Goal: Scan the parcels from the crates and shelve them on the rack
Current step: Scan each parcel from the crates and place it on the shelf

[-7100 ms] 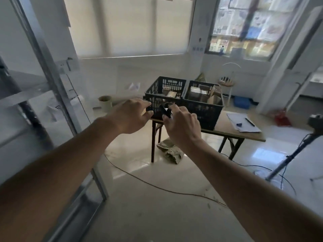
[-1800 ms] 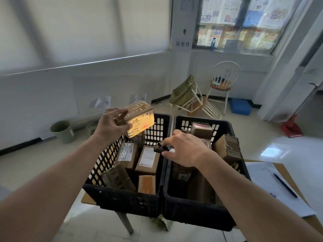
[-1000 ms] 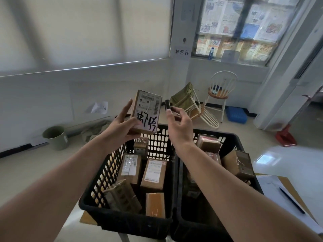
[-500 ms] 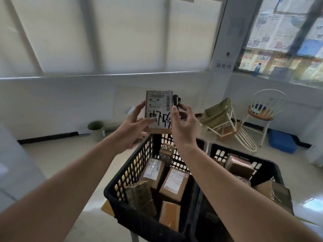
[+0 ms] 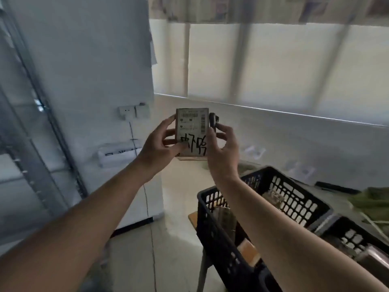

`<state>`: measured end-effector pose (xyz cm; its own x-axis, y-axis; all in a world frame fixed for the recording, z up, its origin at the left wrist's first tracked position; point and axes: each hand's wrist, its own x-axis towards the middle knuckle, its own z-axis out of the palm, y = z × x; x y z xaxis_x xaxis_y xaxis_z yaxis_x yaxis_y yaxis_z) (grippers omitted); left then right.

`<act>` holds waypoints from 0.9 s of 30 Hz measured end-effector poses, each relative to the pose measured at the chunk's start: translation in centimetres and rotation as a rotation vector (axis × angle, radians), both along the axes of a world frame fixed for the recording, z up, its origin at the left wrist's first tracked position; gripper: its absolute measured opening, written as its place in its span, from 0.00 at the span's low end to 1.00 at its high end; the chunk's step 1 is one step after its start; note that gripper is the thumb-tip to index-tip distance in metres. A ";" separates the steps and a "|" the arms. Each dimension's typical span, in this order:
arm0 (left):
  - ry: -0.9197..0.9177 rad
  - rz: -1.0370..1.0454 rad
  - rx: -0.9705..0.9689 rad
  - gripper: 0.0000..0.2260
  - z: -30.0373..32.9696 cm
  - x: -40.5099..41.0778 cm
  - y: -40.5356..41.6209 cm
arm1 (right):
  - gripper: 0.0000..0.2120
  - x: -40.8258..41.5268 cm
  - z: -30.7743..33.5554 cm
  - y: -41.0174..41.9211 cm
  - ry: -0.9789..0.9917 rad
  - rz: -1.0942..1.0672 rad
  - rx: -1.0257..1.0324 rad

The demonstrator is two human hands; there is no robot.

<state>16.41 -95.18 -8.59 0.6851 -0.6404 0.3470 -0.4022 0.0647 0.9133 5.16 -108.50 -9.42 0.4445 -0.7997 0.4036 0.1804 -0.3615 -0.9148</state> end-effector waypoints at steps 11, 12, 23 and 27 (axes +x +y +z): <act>-0.069 0.379 -0.103 0.37 3.8 3.4 26.0 | 0.12 9.7 4.1 22.8 -0.092 0.360 -0.048; -0.072 0.403 -0.111 0.37 4.1 3.8 28.5 | 0.12 10.6 4.3 25.2 -0.099 0.392 -0.044; -0.080 0.600 -0.058 0.38 5.3 10.3 55.3 | 0.10 19.3 5.2 51.5 -0.104 0.626 0.014; -0.086 0.677 -0.052 0.38 5.6 12.5 62.3 | 0.10 23.1 5.3 58.4 -0.094 0.670 0.018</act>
